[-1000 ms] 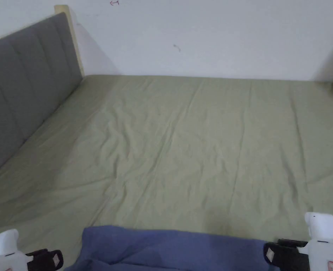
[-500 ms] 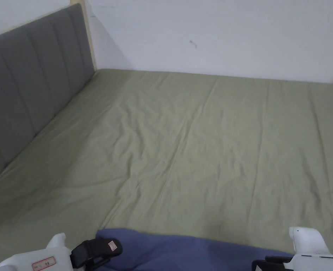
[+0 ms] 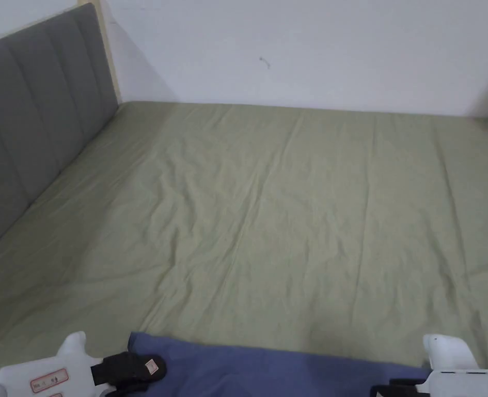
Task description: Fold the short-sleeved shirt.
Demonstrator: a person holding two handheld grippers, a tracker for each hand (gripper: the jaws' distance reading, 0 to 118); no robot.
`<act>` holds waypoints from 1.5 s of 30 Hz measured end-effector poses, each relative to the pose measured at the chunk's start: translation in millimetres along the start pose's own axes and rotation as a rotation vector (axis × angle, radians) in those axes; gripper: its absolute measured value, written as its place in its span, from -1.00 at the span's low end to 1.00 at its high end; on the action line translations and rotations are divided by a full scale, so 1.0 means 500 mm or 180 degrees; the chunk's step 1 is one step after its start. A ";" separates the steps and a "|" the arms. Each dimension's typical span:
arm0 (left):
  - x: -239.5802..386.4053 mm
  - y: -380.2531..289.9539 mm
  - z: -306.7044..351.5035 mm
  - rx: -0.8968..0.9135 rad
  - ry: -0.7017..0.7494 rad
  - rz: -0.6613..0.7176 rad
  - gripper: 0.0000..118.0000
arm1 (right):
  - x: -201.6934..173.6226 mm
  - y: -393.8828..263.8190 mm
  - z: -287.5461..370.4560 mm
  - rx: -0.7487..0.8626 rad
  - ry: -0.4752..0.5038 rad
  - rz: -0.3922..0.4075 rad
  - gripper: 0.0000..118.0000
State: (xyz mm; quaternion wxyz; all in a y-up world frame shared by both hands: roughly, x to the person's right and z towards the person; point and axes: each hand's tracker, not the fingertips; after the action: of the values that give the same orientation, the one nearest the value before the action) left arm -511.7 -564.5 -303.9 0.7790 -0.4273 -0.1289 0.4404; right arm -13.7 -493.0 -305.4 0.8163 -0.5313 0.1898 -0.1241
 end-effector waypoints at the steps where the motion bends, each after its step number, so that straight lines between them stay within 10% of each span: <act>1: 0.036 -0.002 0.008 0.0046 -0.0008 -0.0157 -0.83 | 0.006 -0.001 0.007 0.0031 -0.0014 -0.0018 -1.00; 13: 0.396 -0.211 -0.302 -0.0896 -0.0338 -0.1087 -0.77 | 0.123 -0.057 0.103 0.0361 -0.0081 -0.0443 -1.00; 14: 0.399 -0.231 -0.348 -0.1025 -0.0330 -0.1106 -0.55 | 0.137 -0.066 0.112 0.0395 -0.0101 -0.0515 -1.00; 16: 0.398 -0.262 -0.413 -0.1383 -0.0194 -0.1335 0.52 | 0.159 -0.078 0.124 0.0430 -0.0126 -0.0600 -1.00; 18: 0.405 -0.281 -0.418 -0.1344 0.0154 -0.1341 0.82 | 0.178 -0.091 0.137 0.0430 -0.0212 -0.0666 -1.00; 24: 0.414 -0.215 -0.279 -0.0778 -0.0280 -0.1375 0.74 | 0.212 -0.111 0.155 0.0448 -0.0278 -0.0737 -1.00; 25: 0.406 -0.208 -0.263 -0.0718 -0.0247 -0.1364 0.42 | 0.213 -0.114 0.155 0.0464 -0.0275 -0.0743 -1.00; 27: 0.382 -0.194 -0.244 -0.0640 -0.0080 -0.1362 -0.87 | 0.213 -0.120 0.153 0.0502 -0.0224 -0.0789 -1.00; 28: 0.367 -0.198 -0.249 -0.0627 0.0042 -0.1297 -0.99 | 0.214 -0.121 0.151 0.0516 -0.0177 -0.0809 -1.00; 45: 0.381 -0.398 -0.476 -0.1735 -0.0086 -0.1122 -0.99 | 0.216 -0.134 0.160 0.0490 -0.0168 -0.0794 -1.00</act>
State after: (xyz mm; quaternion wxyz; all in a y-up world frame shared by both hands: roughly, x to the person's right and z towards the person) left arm -149.1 -593.3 -325.5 0.6983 -0.5854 -0.3245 0.2535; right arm 118.3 -498.2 -234.1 0.8376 -0.4896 0.0907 -0.2247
